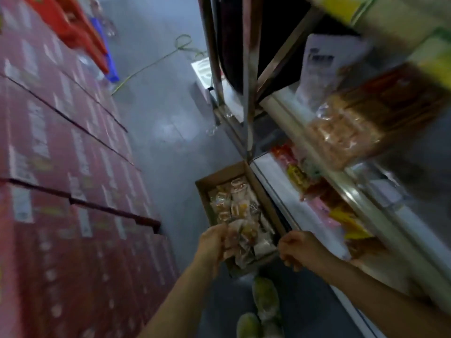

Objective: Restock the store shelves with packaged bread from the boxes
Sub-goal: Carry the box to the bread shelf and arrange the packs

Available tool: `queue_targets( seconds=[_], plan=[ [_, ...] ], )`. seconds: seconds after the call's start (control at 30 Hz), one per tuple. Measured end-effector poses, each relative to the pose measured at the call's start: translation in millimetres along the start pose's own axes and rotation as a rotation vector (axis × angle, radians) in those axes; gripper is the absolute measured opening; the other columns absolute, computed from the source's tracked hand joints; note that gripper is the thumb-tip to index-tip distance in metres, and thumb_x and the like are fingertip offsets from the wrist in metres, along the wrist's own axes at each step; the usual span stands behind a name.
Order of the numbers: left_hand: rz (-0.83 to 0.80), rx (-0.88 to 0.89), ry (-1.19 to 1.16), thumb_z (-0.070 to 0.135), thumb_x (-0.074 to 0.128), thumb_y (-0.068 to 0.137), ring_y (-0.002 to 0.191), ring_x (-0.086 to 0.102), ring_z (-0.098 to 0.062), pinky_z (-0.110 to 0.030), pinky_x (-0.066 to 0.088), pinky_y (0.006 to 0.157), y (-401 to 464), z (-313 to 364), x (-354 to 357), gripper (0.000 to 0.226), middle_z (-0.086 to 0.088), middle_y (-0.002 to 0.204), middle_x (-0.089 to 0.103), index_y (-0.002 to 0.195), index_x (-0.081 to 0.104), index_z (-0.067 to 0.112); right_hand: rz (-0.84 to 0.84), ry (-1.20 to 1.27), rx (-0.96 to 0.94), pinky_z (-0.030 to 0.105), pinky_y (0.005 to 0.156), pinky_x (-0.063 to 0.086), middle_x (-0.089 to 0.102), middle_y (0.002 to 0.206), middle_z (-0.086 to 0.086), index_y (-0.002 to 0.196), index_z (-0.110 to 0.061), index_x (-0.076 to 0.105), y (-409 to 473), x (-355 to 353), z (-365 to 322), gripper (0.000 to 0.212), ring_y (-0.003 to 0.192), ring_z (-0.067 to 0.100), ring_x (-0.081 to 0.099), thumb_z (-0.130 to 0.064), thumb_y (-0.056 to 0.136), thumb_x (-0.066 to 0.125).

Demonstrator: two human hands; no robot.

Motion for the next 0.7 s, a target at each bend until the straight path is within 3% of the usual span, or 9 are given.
queue_targets(
  seconds=[0.07,0.2,0.3,0.37,0.43,0.53,0.6,0.7],
  plan=[
    [-0.015,-0.064,-0.032,-0.004,0.038,0.09,0.041,0.03,-0.009,-0.02,0.024,0.038,57.0,-30.2,-16.9,0.028,0.001,0.059,0.034,0.07,0.041,0.017,-0.017,-0.033,0.044,0.029,0.051,0.047,0.064,0.067,0.011,0.085,-0.007,0.064,51.9,19.1,23.7,0.008,0.054,0.018,0.058,-0.009,0.092,0.061],
    [0.048,-0.149,0.034,-0.007,0.036,0.096,0.042,0.044,-0.008,-0.019,0.037,0.036,152.8,-83.0,-35.7,0.032,0.0,0.059,0.047,0.075,0.048,0.013,0.02,-0.092,0.1,0.03,0.054,0.05,0.062,0.078,0.008,0.087,-0.006,0.063,146.0,52.3,70.1,0.006,0.065,0.02,0.059,-0.009,0.087,0.068],
    [0.121,-0.105,0.294,0.0,0.049,0.097,0.075,0.058,-0.013,-0.021,0.049,0.058,201.9,-108.9,-37.0,0.015,0.0,0.083,0.057,0.098,0.055,0.015,0.042,-0.128,0.115,0.035,0.077,0.051,0.061,0.095,0.005,0.092,-0.01,0.06,207.9,71.0,102.8,0.016,0.087,0.021,0.059,-0.009,0.082,0.073],
    [0.097,-0.01,0.513,0.004,0.06,0.093,0.105,0.061,-0.02,-0.025,0.052,0.084,240.2,-127.6,-40.6,0.024,0.004,0.101,0.06,0.109,0.054,0.022,0.024,-0.153,0.106,0.033,0.082,0.049,0.058,0.103,0.003,0.102,-0.018,0.054,243.9,80.5,122.6,0.03,0.094,0.018,0.056,-0.009,0.081,0.074],
    [0.059,0.096,0.779,0.013,0.067,0.089,0.125,0.052,-0.023,-0.03,0.044,0.1,277.9,-145.1,-44.8,0.043,0.0,0.126,0.057,0.129,0.05,0.02,0.015,-0.199,0.099,0.035,0.087,0.049,0.055,0.114,0.003,0.121,-0.019,0.048,278.4,87.5,142.4,0.049,0.105,0.02,0.054,-0.012,0.081,0.075],
    [0.04,0.167,0.978,0.02,0.069,0.088,0.143,0.03,-0.025,-0.04,0.029,0.117,323.1,-162.1,-42.2,0.077,-0.005,0.155,0.029,0.152,0.026,0.019,0.056,-0.38,0.072,0.044,0.094,0.048,0.051,0.125,0.007,0.127,-0.016,0.044,320.0,92.2,163.4,0.06,0.116,0.026,0.05,-0.027,0.078,0.077],
    [0.077,0.128,1.022,0.022,0.067,0.091,0.149,0.013,-0.029,-0.043,0.02,0.12,348.9,-174.8,-36.3,0.086,-0.007,0.162,0.009,0.157,0.012,0.017,0.055,-0.431,0.047,0.048,0.095,0.047,0.051,0.127,0.007,0.128,-0.017,0.045,341.5,96.0,172.0,0.06,0.118,0.027,0.049,-0.034,0.078,0.075],
    [0.1,0.169,1.179,0.03,0.068,0.089,0.149,0.011,-0.032,-0.046,0.021,0.121,381.2,-193.7,-33.0,0.088,-0.011,0.162,0.01,0.156,0.013,0.014,0.066,-0.548,0.017,0.047,0.1,0.042,0.047,0.133,0.006,0.132,-0.021,0.043,362.9,106.0,182.5,0.066,0.123,0.029,0.046,-0.045,0.078,0.072]
  ],
)
Point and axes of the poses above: each hand's wrist, its own y-axis towards the middle knuckle, its own x-axis out of the palm, z = x × y, the point moved 1 cm from there along y, towards the middle knuckle
